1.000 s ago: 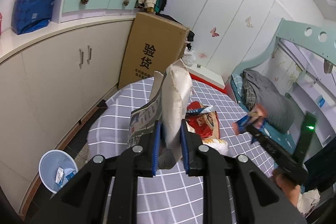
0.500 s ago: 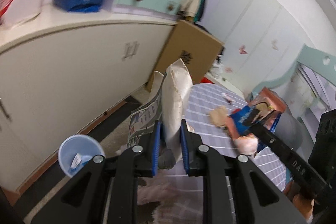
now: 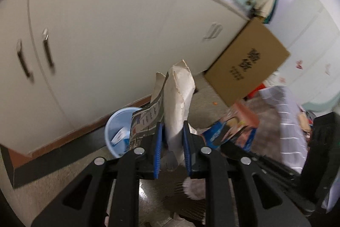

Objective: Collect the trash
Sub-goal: 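Carry the newspaper and snack wrapper to the wastebasket and release them, then open the left gripper to drop the newspaper into the wastebasket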

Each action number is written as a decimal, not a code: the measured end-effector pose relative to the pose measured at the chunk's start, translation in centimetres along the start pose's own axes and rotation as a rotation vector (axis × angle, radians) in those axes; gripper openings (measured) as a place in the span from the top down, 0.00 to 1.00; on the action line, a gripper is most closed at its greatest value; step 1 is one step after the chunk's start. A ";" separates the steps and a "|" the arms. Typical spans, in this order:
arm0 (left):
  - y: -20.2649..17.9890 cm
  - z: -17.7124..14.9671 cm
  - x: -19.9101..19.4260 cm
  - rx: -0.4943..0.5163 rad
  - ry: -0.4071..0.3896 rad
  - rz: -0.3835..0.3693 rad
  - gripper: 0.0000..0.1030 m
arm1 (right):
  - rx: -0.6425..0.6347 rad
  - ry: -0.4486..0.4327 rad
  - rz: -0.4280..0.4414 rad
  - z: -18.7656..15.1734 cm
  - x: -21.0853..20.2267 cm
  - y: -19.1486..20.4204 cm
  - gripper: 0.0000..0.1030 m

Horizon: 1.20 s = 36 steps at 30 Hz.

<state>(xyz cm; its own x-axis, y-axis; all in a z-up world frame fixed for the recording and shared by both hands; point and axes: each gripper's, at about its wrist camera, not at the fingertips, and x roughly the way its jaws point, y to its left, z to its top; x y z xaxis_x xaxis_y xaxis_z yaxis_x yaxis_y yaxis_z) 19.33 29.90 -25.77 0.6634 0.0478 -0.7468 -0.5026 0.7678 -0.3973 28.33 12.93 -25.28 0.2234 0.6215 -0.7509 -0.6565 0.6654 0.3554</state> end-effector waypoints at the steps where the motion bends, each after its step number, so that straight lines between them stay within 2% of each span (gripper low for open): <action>1: 0.8 -0.3 0.5 -0.012 0.010 0.006 0.83 | 0.004 0.035 -0.001 -0.2 1.9 -0.2 0.94; 4: 2.8 -0.5 3.1 -0.040 0.045 0.029 0.83 | 0.041 0.123 0.013 -0.9 6.9 -1.3 0.93; 7: 4.2 -0.7 5.6 -0.057 0.075 0.052 0.83 | 0.046 0.177 -0.012 -1.3 10.7 -2.4 0.93; 13: 5.6 -0.4 11.1 -0.049 0.158 0.052 0.83 | 0.032 0.195 -0.060 -0.5 15.4 -3.1 0.93; 15: 6.0 -0.1 12.3 -0.052 0.173 0.067 0.83 | 0.011 0.202 -0.055 0.0 16.4 -3.2 0.88; 16: 6.1 0.0 12.7 -0.054 0.175 0.070 0.83 | 0.003 0.203 -0.065 0.2 16.9 -3.3 0.77; 17: 6.2 0.1 13.1 -0.056 0.181 0.074 0.83 | 0.003 0.201 -0.063 0.4 17.2 -3.6 0.58; 18: 6.3 0.2 13.4 -0.056 0.186 0.078 0.83 | 0.007 0.194 -0.061 0.5 17.3 -3.8 0.50; 19: 6.3 0.3 13.6 -0.055 0.186 0.081 0.83 | 0.011 0.182 -0.067 0.6 17.4 -4.0 0.49; 27: 5.9 0.4 15.2 -0.041 0.206 0.088 0.83 | 0.062 0.167 -0.064 0.7 17.2 -6.1 0.49; 36: 4.3 0.6 16.6 -0.025 0.222 0.074 0.83 | 0.097 0.142 -0.112 0.2 15.8 -7.2 0.47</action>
<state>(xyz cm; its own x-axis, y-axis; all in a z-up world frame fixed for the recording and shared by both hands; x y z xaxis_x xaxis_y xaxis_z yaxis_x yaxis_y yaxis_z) 28.54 34.37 -39.51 0.4871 -0.0405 -0.8724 -0.5607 0.7514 -0.3479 36.75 18.07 -39.60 0.1830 0.4817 -0.8570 -0.5593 0.7679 0.3122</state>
